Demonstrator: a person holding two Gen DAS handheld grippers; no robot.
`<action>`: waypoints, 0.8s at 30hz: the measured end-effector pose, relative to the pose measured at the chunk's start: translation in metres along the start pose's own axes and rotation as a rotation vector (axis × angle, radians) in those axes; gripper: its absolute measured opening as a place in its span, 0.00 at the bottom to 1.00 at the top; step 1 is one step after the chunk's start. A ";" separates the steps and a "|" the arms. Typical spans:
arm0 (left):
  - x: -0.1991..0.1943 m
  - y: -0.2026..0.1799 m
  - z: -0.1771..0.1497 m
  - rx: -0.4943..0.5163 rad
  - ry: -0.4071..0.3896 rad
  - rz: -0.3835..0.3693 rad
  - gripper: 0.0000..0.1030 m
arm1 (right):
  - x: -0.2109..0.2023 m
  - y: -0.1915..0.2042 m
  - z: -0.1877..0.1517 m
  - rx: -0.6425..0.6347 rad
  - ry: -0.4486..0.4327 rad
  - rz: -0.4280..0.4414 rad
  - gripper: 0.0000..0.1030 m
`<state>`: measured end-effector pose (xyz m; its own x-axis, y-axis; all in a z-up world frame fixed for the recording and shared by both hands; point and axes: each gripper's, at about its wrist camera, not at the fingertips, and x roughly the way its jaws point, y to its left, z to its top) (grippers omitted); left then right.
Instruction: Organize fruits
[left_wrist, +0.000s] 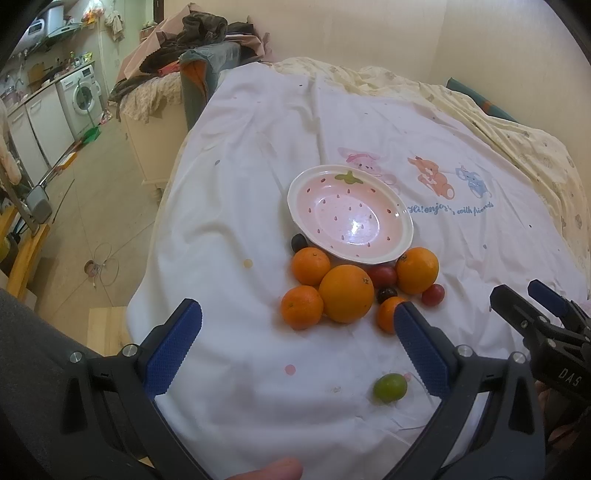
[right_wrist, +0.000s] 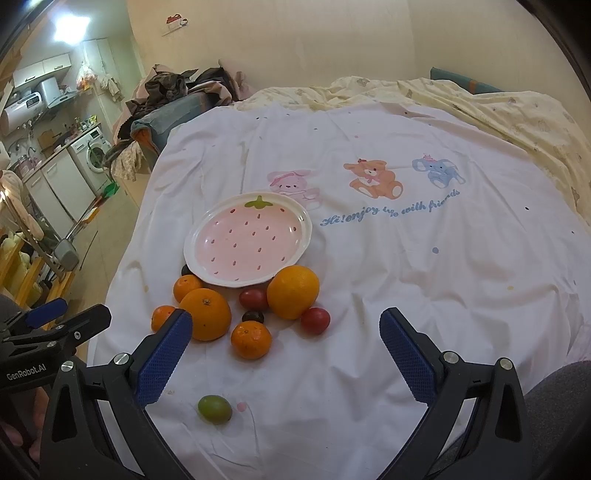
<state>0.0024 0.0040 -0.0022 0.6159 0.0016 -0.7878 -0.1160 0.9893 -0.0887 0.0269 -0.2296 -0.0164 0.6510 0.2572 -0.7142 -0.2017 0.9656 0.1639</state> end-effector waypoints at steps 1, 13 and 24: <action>0.000 0.000 0.000 -0.001 0.000 -0.001 0.99 | 0.000 0.001 0.001 0.001 0.000 -0.001 1.00; 0.000 0.001 -0.001 -0.003 0.002 -0.001 0.99 | -0.001 -0.003 0.000 0.007 0.003 0.001 1.00; 0.001 0.002 -0.002 -0.010 0.003 -0.002 0.99 | -0.001 -0.002 0.001 0.005 0.006 -0.013 1.00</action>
<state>0.0013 0.0062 -0.0044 0.6137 -0.0011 -0.7895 -0.1220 0.9878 -0.0963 0.0272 -0.2320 -0.0154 0.6494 0.2446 -0.7200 -0.1898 0.9690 0.1581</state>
